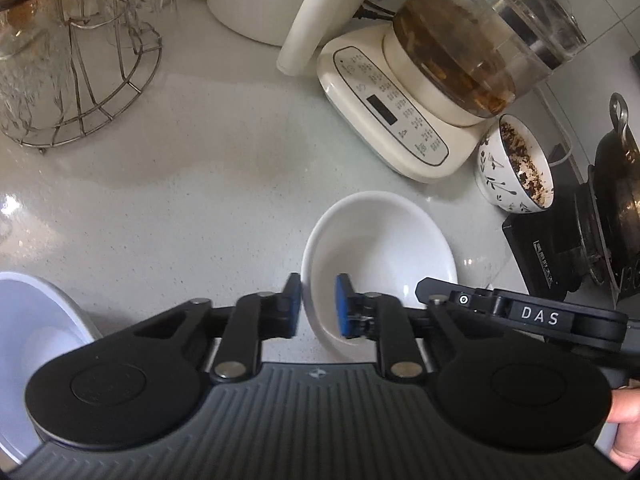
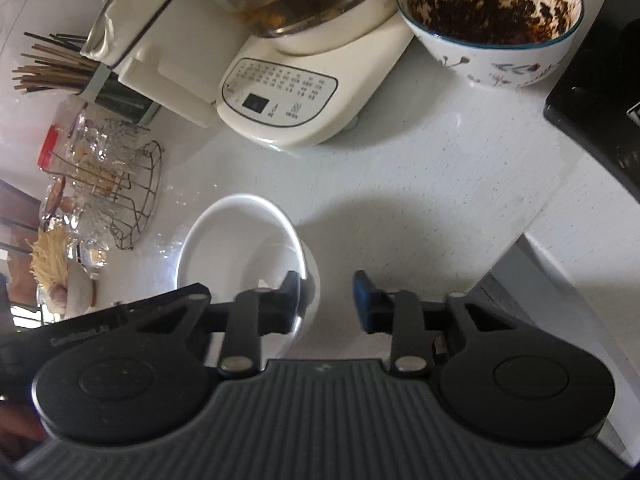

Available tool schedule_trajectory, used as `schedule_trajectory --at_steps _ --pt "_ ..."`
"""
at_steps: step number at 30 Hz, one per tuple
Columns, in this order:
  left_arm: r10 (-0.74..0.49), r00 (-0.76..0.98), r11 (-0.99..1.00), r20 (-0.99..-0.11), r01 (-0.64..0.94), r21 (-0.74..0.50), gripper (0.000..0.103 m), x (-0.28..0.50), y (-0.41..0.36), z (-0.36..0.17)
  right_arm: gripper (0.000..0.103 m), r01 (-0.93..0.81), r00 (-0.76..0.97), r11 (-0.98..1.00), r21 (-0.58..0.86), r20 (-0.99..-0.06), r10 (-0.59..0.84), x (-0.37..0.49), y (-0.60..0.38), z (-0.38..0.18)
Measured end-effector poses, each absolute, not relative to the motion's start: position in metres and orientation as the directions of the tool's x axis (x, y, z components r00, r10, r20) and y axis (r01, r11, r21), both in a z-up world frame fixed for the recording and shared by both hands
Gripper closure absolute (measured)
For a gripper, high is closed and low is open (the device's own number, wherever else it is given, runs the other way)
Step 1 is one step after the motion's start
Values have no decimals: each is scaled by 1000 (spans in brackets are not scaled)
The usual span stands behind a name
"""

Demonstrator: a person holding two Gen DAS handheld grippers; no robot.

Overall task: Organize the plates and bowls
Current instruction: 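Close both grippers on the rim of the white ceramic bowl, then lift the white ceramic bowl with both grippers toward the plastic bowls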

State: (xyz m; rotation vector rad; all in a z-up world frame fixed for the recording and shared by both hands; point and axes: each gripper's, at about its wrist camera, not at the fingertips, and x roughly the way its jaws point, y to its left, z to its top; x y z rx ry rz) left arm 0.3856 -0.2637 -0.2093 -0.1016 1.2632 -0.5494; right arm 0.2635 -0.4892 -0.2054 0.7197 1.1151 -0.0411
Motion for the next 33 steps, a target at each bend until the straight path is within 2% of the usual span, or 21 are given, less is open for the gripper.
schedule_trajectory --at_steps 3,7,33 --pt "-437 211 870 -875 345 -351 96 385 -264 -208 85 367 473 774 516 -820 322 264 -488 -205" --pt "-447 218 865 -868 352 -358 97 384 -263 -205 93 348 483 780 520 -813 325 263 -485 -203" --pt "-492 282 854 -824 343 -392 97 352 -214 -153 92 264 546 807 529 -771 326 238 -451 -157"
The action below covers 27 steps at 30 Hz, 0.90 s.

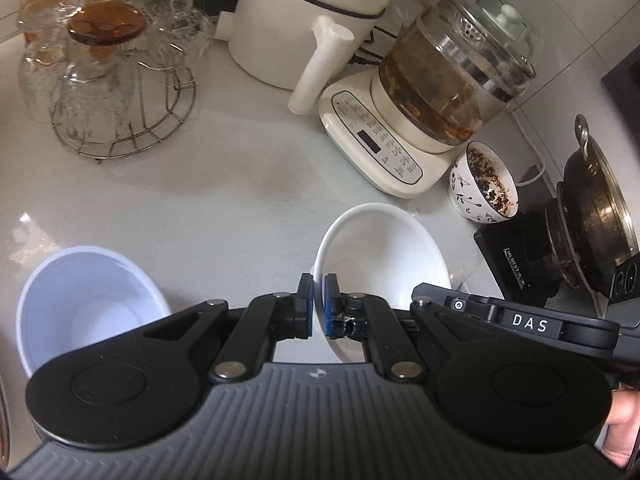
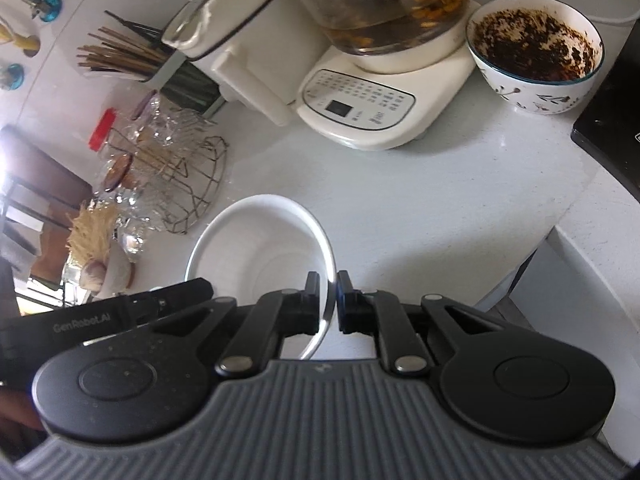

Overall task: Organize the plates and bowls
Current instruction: 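Lift the white ceramic bowl with both grippers toward the plastic bowls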

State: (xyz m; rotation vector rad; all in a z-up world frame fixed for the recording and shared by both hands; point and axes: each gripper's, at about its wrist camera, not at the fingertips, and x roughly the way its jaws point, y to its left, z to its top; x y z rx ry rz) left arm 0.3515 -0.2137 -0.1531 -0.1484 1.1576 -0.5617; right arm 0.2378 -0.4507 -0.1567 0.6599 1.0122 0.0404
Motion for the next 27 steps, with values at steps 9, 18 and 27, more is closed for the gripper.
schedule_trajectory --at_steps 9,18,27 --pt "-491 321 857 -810 346 -382 97 338 -185 -127 91 231 561 810 540 -754 343 232 -428 -134" --pt "-485 353 868 -800 308 -390 97 330 -154 -112 91 183 565 825 534 -744 356 232 -402 -117" --pt "-472 410 880 -781 266 -392 97 315 -127 -104 90 120 564 836 535 -730 386 242 -383 -108"
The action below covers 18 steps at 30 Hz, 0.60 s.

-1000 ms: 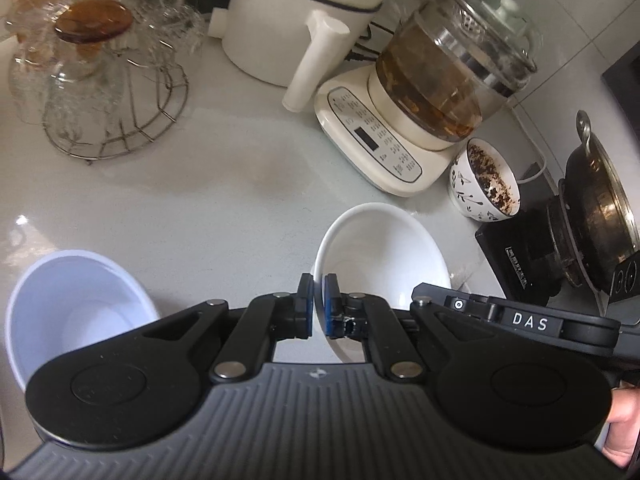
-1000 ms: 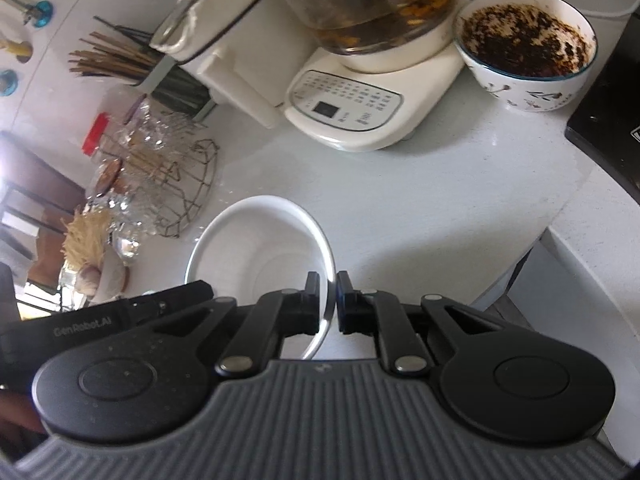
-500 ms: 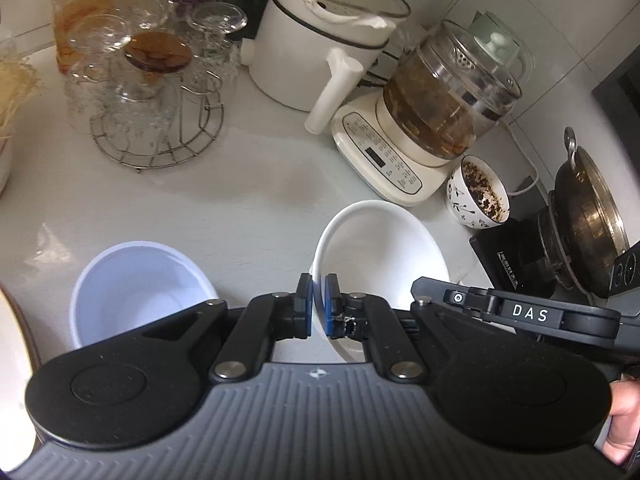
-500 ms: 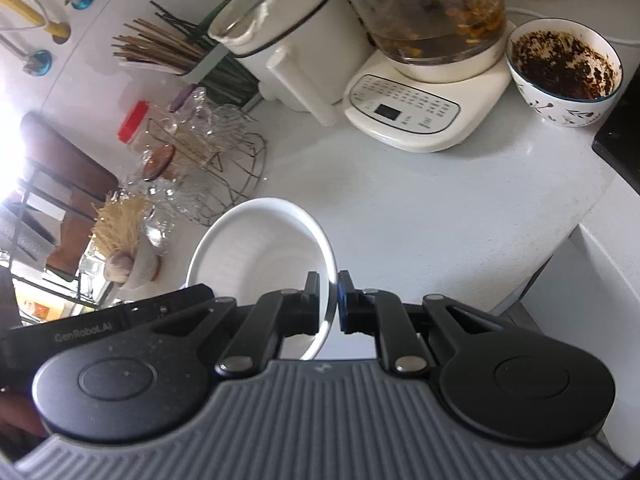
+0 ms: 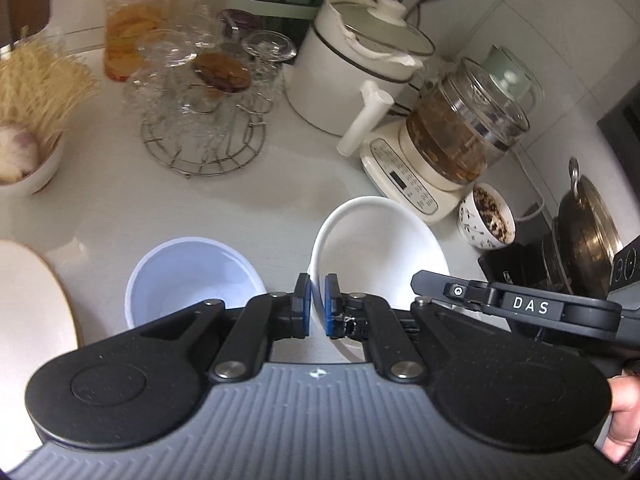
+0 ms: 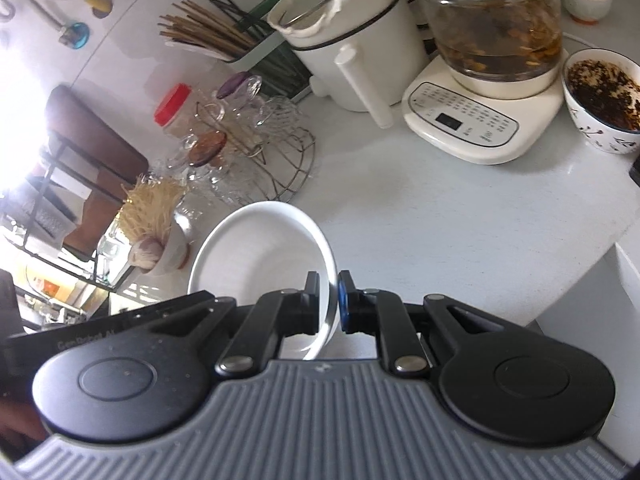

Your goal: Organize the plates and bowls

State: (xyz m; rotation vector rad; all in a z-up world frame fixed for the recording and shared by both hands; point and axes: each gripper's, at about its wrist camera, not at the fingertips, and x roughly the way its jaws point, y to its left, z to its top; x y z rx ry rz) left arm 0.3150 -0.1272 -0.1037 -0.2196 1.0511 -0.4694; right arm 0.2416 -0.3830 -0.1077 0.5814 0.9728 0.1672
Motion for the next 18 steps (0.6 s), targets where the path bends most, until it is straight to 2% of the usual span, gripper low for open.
schedule_trajectory --at_steps 18 --pt "-392 515 898 -762 33 -439 97 293 -53 -107 90 -73 482 863 500 -740 470 276 -315 -100"
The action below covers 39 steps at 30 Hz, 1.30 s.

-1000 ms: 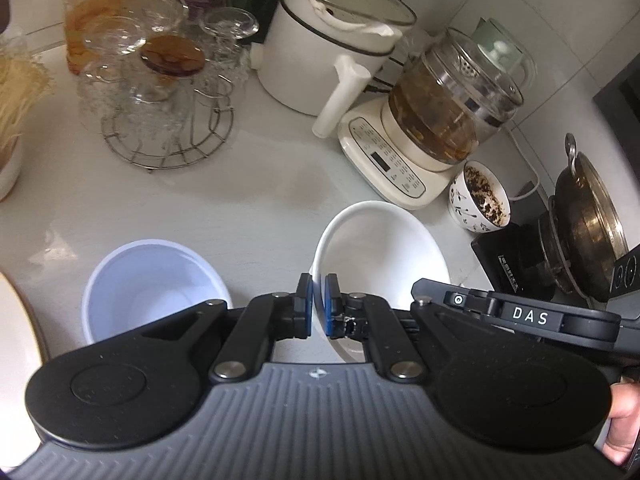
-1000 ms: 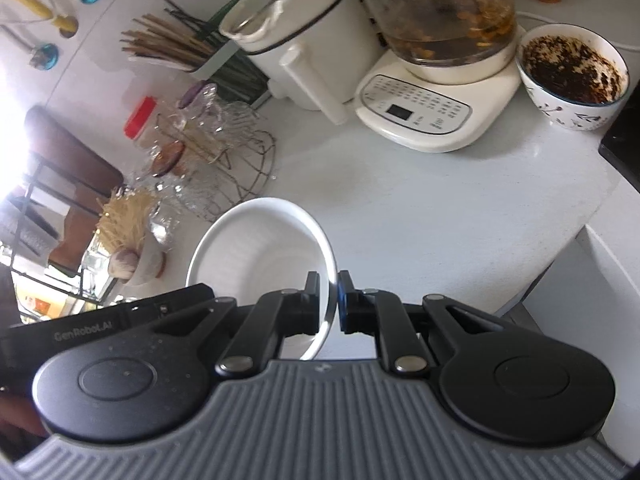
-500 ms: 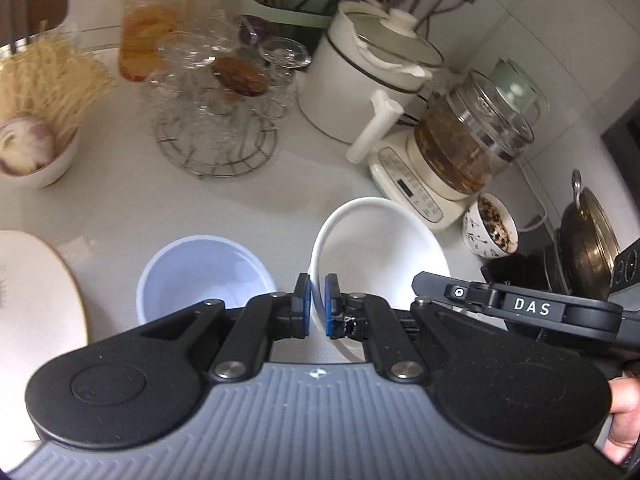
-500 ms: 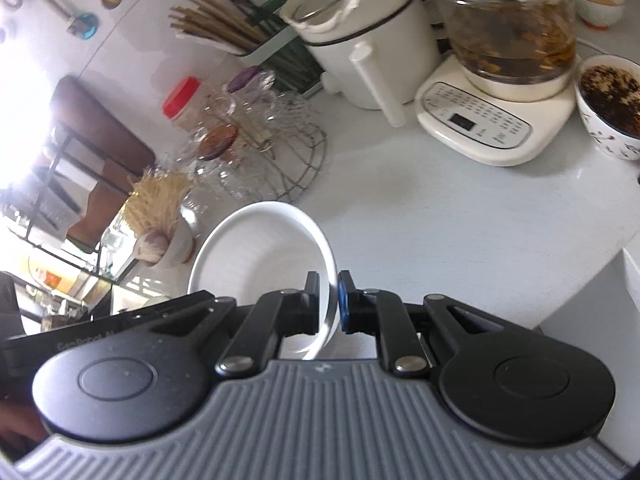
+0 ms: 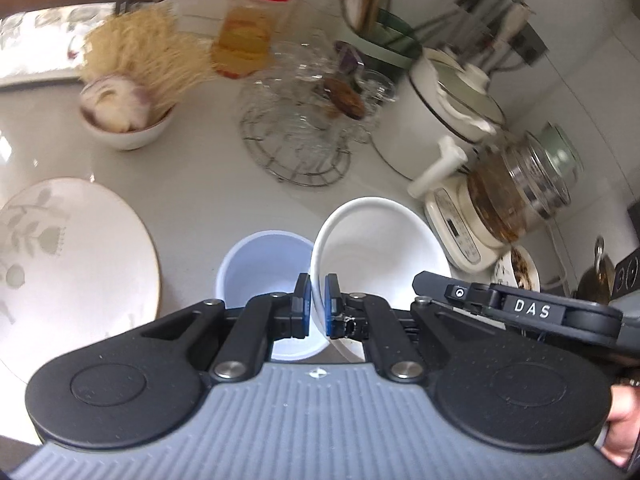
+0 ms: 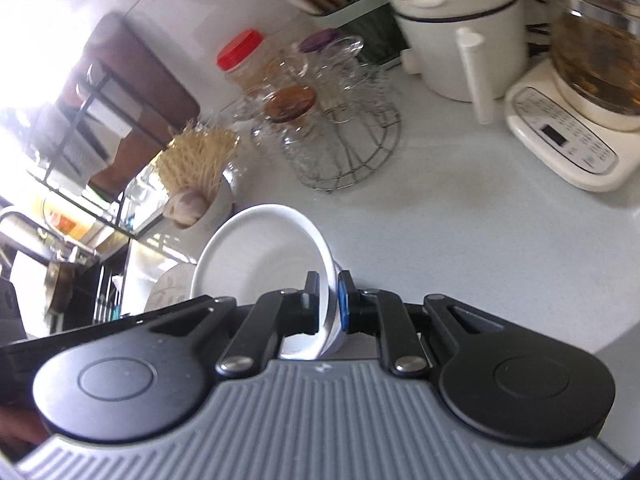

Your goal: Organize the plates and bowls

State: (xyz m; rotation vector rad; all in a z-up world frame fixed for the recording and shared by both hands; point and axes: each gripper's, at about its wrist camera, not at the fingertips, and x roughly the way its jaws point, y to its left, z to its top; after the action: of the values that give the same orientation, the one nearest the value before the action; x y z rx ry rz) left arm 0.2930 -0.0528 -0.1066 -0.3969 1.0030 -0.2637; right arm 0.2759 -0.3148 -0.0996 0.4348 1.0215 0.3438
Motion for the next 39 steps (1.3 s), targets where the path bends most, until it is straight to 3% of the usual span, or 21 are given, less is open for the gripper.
schedule_trajectory --at_steps 26,28,30,32,39 --pt "-320 428 886 -845 -180 -426 96 314 -16 -156 89 -103 292 884 456 -835 465 319 -276 -137" --pt "-315 430 886 -846 -185 -424 90 314 -14 -156 77 -91 313 884 459 -829 463 318 -280 -134" --pt "-305 438 891 -846 -182 -415 67 312 -13 -153 46 -83 329 875 476 -816 475 316 -284 -133" --pt "-286 452 902 -845 -173 -397 57 310 -13 -150 46 -84 341 871 485 -807 482 316 -288 -130" --pt "-296 489 892 -821 -166 -421 57 308 -11 -150 46 30 334 855 517 -812 479 323 -306 -143"
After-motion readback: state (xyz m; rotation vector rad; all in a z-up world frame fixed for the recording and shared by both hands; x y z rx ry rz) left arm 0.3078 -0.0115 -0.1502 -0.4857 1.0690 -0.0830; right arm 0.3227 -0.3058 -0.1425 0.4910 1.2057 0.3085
